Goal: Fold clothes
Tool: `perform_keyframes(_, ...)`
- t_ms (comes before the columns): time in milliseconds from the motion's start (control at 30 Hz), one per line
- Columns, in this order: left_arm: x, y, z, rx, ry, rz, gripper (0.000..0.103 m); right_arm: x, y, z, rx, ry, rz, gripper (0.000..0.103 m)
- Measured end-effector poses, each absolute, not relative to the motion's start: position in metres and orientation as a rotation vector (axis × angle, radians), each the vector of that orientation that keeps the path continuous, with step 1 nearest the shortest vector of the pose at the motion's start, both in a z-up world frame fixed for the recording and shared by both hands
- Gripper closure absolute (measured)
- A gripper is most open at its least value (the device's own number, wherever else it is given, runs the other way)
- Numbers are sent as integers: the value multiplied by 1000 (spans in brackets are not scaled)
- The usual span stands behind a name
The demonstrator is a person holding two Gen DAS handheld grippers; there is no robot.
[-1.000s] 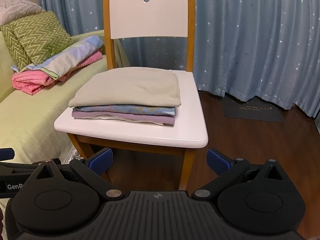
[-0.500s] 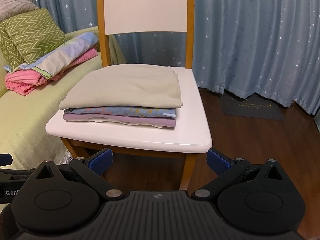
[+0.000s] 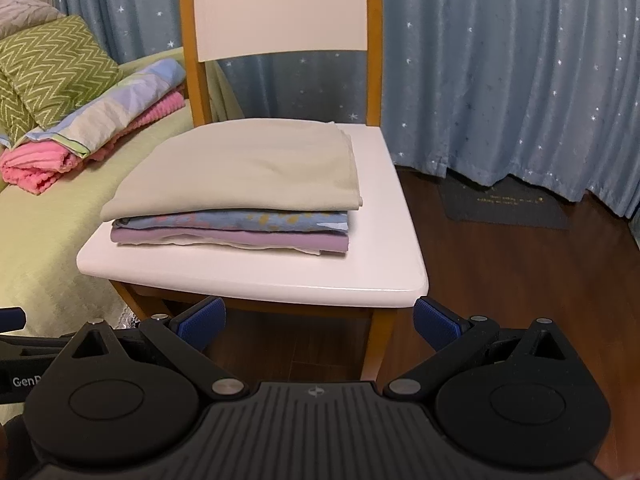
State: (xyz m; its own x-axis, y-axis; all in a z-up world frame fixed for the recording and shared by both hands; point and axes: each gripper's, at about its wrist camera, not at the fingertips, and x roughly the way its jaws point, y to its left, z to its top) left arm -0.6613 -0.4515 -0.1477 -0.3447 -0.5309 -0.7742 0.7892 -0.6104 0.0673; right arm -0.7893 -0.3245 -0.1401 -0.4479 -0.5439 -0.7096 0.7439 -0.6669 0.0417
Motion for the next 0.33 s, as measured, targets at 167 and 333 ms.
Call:
perform_keyframes(167,-667,-457,-150,1012,407,-2028,1,-795,-326,-142,921,353,-2151,0)
perform_keyframes(333,-675,-454,-152,1016,396,-2035,1,-800,-329,-143,922,350,-2158,0)
